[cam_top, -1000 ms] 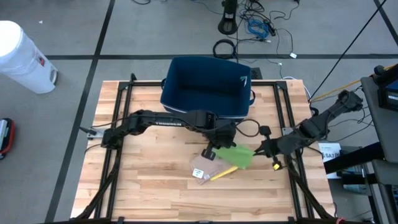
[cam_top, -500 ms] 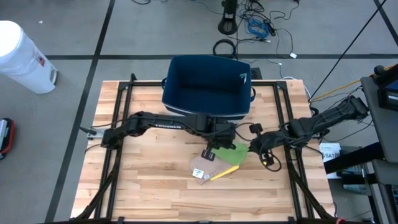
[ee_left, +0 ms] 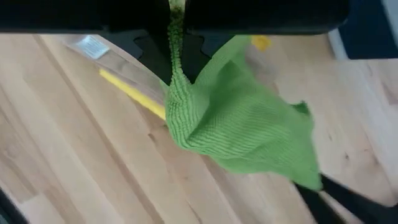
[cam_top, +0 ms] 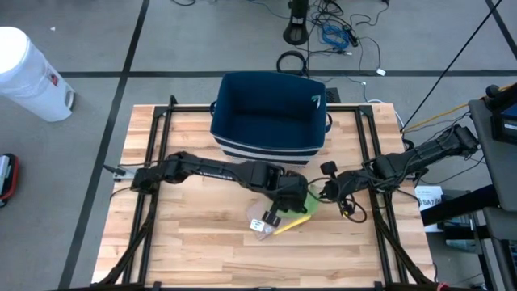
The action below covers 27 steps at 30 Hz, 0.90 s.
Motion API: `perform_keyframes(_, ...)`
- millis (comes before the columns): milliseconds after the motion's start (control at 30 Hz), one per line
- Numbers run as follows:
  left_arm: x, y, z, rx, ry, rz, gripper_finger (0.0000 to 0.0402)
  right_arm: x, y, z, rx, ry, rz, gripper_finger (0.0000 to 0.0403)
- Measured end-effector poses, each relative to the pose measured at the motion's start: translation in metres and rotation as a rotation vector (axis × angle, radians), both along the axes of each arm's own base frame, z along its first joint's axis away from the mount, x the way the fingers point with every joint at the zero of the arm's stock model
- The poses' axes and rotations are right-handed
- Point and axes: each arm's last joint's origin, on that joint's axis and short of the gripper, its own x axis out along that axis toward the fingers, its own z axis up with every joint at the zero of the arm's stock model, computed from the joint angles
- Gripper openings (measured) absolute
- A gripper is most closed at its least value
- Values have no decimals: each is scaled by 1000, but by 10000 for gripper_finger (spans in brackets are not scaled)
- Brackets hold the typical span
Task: Fold towel
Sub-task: Stack the folded green towel on the folded brown towel
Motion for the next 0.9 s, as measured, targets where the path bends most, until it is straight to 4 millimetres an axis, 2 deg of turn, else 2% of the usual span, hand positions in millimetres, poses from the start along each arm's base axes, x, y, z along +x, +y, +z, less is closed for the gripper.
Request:
perform_keyframes(133, -2, -8, 0, -3, 11, -19, 12, 1, 0, 1, -11, -20, 17, 0)
perform_keyframes(267, -3, -7, 2, 14, 1, -10, 11, 3, 1, 3, -10, -41, 22, 0)
perform_keyframes(567, -22, 14, 31, 4, 21, 83, 5, 2, 1, 3, -19, -41, 32, 0)
perform_keyframes(900, -39, 28, 27, 108, 190, 195, 4, 10, -9, 8, -89, -124, 49, 0)
